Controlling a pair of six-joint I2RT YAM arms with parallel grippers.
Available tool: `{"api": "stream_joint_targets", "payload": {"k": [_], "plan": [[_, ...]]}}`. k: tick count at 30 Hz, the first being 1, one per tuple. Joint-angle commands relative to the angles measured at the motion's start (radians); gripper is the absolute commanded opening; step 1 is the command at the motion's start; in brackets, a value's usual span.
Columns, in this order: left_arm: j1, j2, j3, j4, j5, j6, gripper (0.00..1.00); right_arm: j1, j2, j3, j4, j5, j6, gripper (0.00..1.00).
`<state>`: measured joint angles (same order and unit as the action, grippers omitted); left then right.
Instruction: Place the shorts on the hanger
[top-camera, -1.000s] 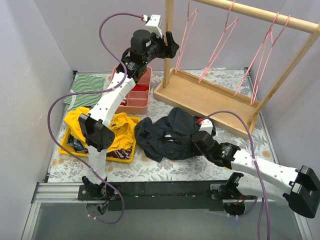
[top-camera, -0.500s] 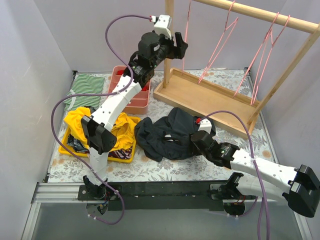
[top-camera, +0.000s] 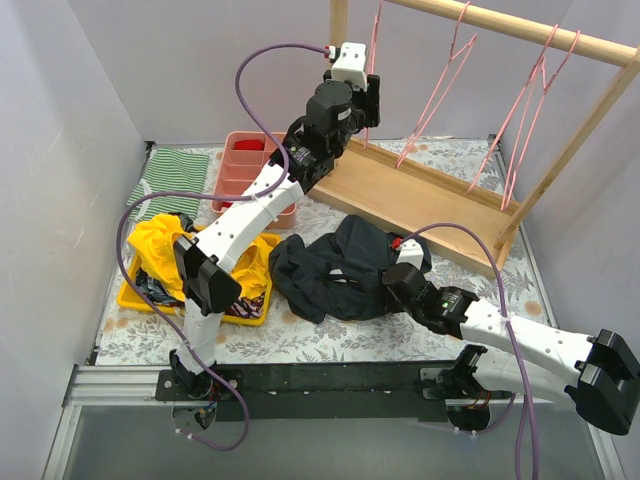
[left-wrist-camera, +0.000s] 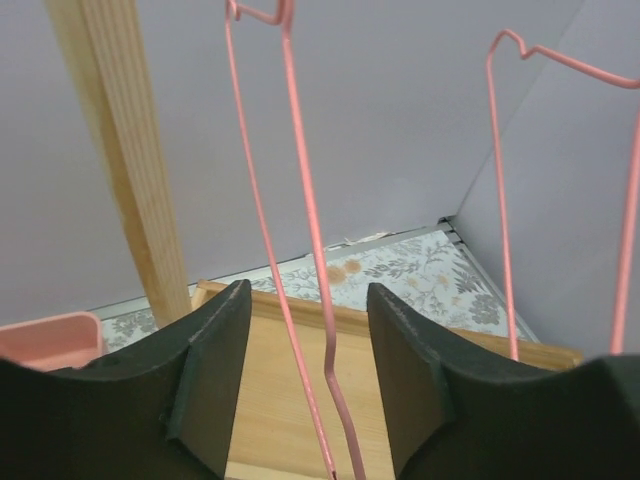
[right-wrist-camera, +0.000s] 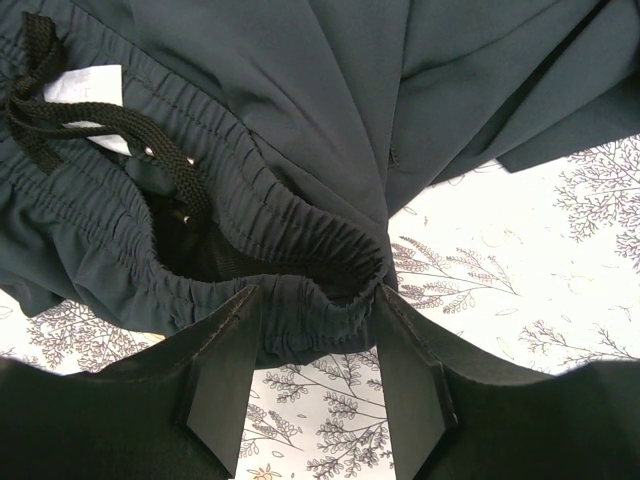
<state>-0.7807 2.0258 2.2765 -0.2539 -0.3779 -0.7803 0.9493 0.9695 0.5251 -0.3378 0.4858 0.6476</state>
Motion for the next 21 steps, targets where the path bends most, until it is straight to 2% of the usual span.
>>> {"api": "stream_joint_targets", "payload": {"k": [1, 9, 21], "plan": [[0.008, 0.004, 0.017, -0.005, -0.064, 0.029, 0.44, 0.002, -0.014, 0.0, 0.031, -0.006, -0.003, 0.57], [0.006, 0.013, 0.02, -0.05, -0.036, 0.032, 0.36, 0.002, -0.018, 0.0, 0.028, -0.004, -0.003, 0.57], [0.006, 0.019, 0.011, -0.058, -0.032, 0.052, 0.34, 0.002, -0.025, -0.011, 0.034, -0.006, 0.001, 0.57]]}}
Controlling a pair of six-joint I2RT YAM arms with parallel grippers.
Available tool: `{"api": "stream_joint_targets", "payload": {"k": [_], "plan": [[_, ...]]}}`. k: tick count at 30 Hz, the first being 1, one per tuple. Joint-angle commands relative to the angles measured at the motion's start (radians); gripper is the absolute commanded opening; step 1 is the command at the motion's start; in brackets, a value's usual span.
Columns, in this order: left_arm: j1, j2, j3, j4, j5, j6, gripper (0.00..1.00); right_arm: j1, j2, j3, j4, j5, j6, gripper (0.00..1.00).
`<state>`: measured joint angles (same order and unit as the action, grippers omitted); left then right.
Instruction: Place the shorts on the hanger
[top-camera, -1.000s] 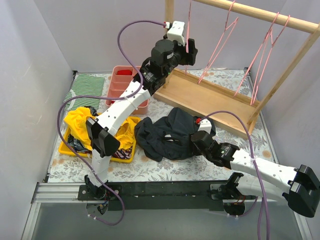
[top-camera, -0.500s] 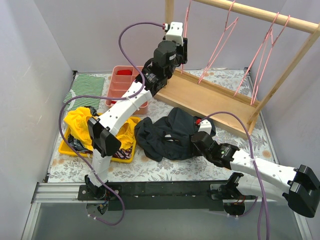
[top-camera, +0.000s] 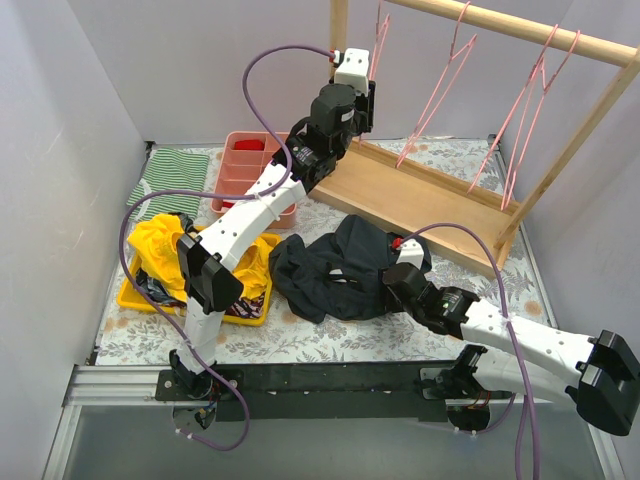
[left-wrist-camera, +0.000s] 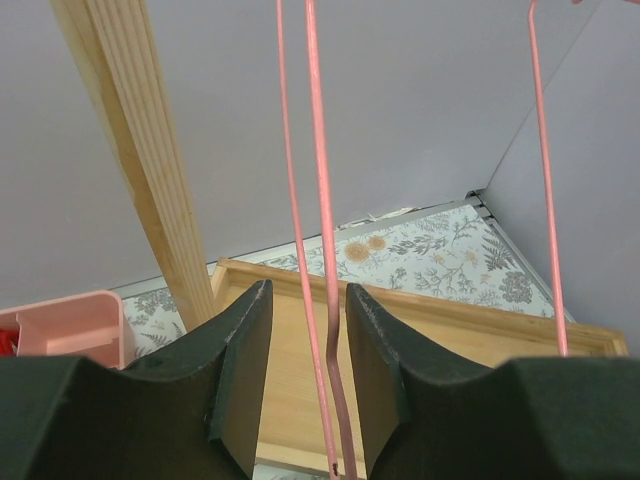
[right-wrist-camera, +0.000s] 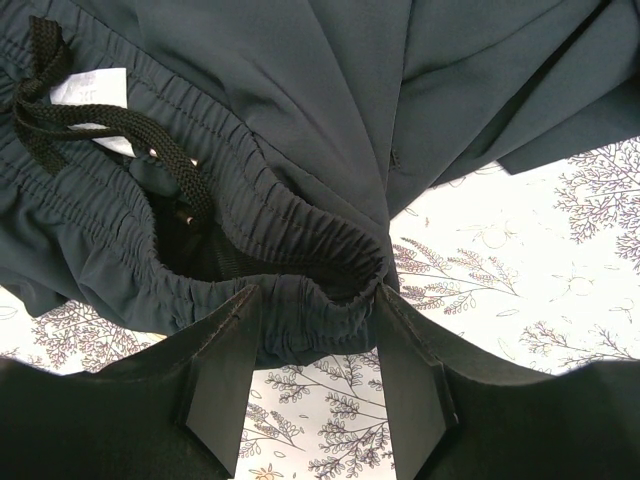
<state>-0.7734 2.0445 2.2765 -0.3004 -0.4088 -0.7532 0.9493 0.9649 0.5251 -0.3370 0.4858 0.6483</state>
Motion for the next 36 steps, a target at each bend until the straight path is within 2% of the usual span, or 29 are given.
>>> {"api": "stream_joint_targets", "payload": {"k": [1, 11, 14, 20, 21, 22, 26, 32, 36], "plan": [[-0.001, 0.0, 0.011, -0.008, 0.001, 0.026, 0.34, 0.002, -0.02, -0.01, 0.033, -0.006, 0.001, 0.57], [0.0, 0.017, 0.014, 0.001, 0.022, 0.04, 0.34, 0.002, -0.02, -0.005, 0.032, 0.019, -0.009, 0.57], [0.002, 0.017, 0.015, 0.007, 0.015, 0.057, 0.29, 0.002, -0.025, 0.0, 0.029, 0.03, -0.012, 0.57], [0.011, 0.023, 0.034, 0.021, 0.011, 0.091, 0.11, 0.002, -0.032, 0.029, 0.015, 0.059, -0.041, 0.57], [0.013, 0.025, 0.038, 0.021, 0.013, 0.092, 0.08, 0.0, -0.032, 0.033, 0.01, 0.063, -0.045, 0.57], [0.017, 0.025, 0.046, 0.021, 0.011, 0.094, 0.01, 0.002, -0.034, 0.047, 0.006, 0.076, -0.053, 0.57], [0.017, 0.01, 0.051, 0.049, 0.001, 0.121, 0.0, 0.002, -0.034, 0.078, -0.003, 0.105, -0.076, 0.57], [0.019, -0.036, 0.017, 0.176, -0.025, 0.196, 0.0, 0.002, -0.028, 0.108, -0.002, 0.135, -0.107, 0.58], [0.022, -0.049, 0.015, 0.188, -0.013, 0.21, 0.0, 0.002, -0.019, 0.124, 0.003, 0.145, -0.116, 0.59]]}}
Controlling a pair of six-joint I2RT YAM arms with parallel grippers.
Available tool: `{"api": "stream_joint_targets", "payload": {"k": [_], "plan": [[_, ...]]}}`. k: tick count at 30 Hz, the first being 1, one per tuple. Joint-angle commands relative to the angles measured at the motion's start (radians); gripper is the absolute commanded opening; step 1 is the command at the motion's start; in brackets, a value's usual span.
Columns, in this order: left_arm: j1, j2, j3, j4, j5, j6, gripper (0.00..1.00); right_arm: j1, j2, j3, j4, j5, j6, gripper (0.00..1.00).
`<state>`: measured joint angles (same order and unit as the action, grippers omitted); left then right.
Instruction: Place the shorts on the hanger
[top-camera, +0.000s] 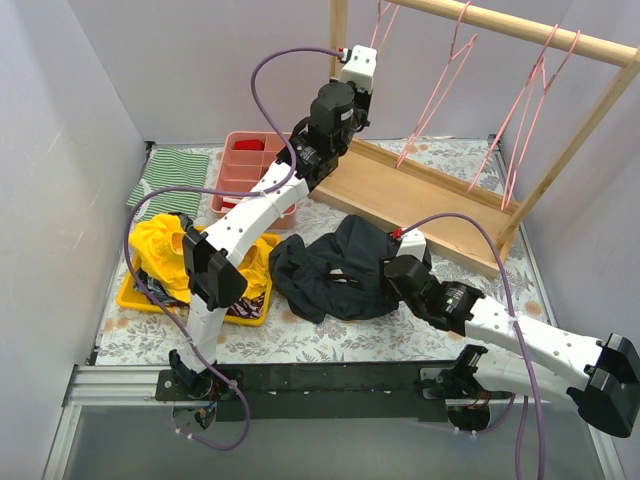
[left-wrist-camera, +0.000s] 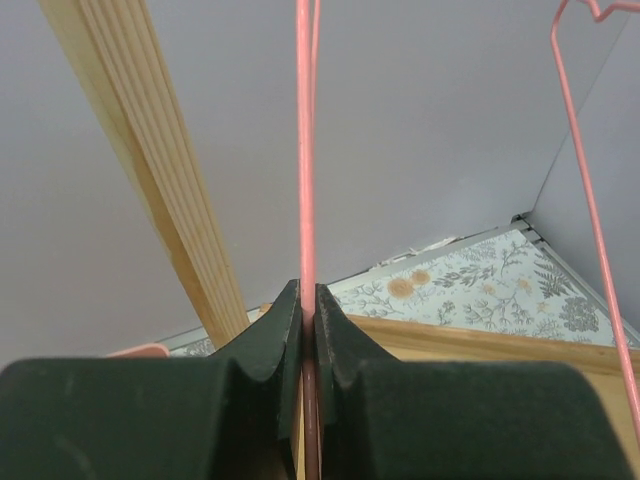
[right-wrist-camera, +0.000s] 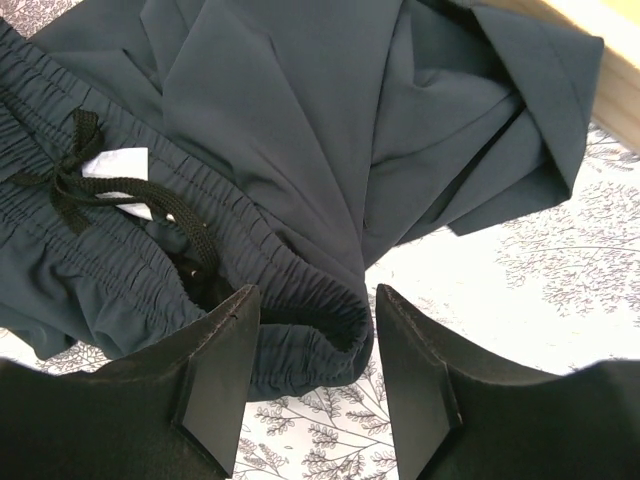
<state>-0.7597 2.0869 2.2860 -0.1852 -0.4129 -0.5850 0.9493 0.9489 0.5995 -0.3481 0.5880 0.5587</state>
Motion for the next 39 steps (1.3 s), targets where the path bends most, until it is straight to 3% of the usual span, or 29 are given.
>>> {"api": "stream_joint_targets", "payload": {"k": [1, 19, 25, 30, 39], "plan": [[0.008, -0.094, 0.004, 0.07, -0.004, 0.043, 0.0, 0.002, 0.001, 0.051, 0.014, 0.042, -0.026, 0.59], [0.008, -0.41, -0.379, 0.11, 0.089, -0.007, 0.0, 0.0, -0.006, 0.074, 0.015, 0.073, -0.051, 0.62], [0.008, -0.612, -0.612, 0.052, 0.128, -0.064, 0.0, -0.001, -0.006, 0.097, 0.011, 0.067, -0.048, 0.62], [0.007, -0.89, -0.862, -0.057, 0.209, -0.113, 0.0, -0.001, 0.008, 0.109, 0.003, 0.049, -0.049, 0.61], [0.005, -1.218, -1.025, -0.479, 0.396, -0.182, 0.0, -0.006, 0.039, 0.022, -0.017, 0.033, 0.069, 0.6]]}}
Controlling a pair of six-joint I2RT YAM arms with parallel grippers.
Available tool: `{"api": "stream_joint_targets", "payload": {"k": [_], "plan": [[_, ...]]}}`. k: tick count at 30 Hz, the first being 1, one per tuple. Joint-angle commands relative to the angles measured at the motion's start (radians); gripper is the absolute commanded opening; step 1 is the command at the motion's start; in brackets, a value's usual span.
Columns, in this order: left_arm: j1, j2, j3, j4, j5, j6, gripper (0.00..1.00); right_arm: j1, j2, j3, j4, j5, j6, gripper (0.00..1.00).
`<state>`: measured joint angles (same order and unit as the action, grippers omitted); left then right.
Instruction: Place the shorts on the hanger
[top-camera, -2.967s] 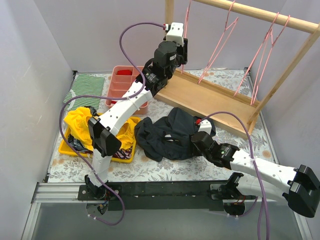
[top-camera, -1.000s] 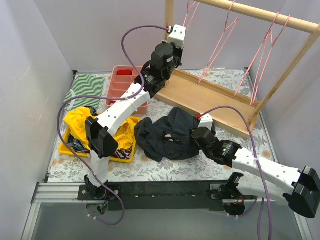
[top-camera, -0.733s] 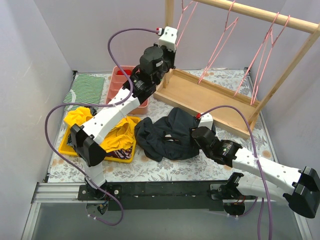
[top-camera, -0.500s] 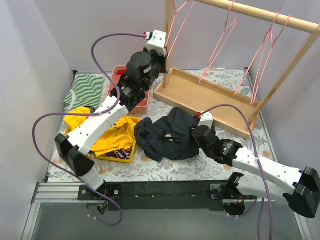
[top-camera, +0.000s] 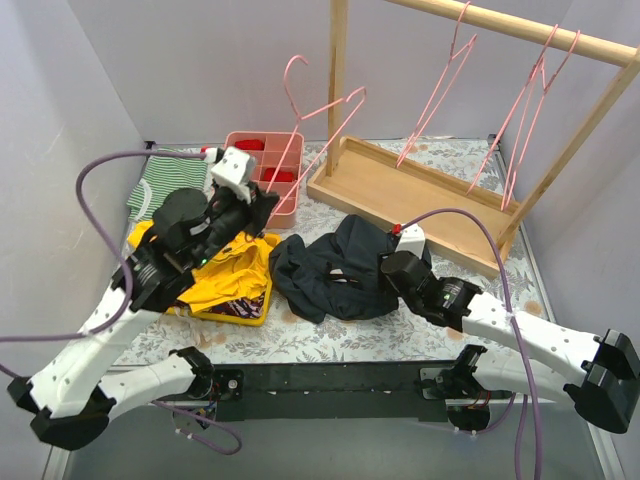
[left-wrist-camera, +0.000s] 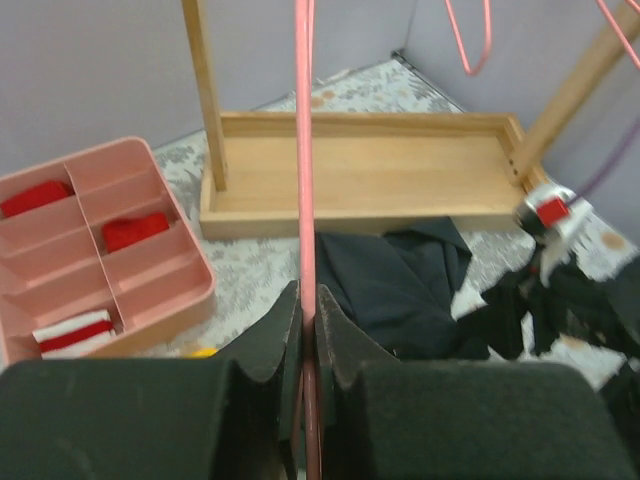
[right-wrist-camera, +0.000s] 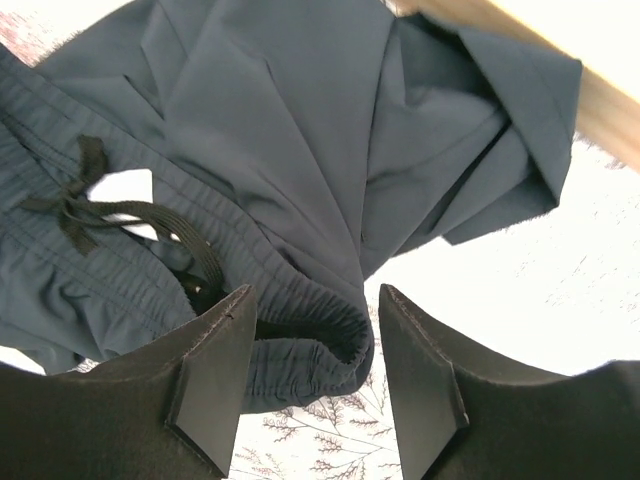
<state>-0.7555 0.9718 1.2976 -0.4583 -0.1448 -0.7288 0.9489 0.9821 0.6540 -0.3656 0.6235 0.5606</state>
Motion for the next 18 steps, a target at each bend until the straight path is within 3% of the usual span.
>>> {"api": "stream_joint_targets", "payload": {"k": [1, 11, 18], "plan": [[-0.001, -0.125, -0.043, -0.265, 0.192, -0.047, 0.0, -0.009, 0.007, -0.045, 0.001, -0.005, 0.09, 0.59], [-0.001, -0.297, -0.101, -0.519, 0.404, -0.109, 0.0, -0.013, -0.042, -0.198, 0.054, -0.06, 0.238, 0.56], [-0.001, -0.3, -0.132, -0.526, 0.528, -0.136, 0.0, -0.013, -0.092, -0.248, 0.122, -0.09, 0.272, 0.53]]}}
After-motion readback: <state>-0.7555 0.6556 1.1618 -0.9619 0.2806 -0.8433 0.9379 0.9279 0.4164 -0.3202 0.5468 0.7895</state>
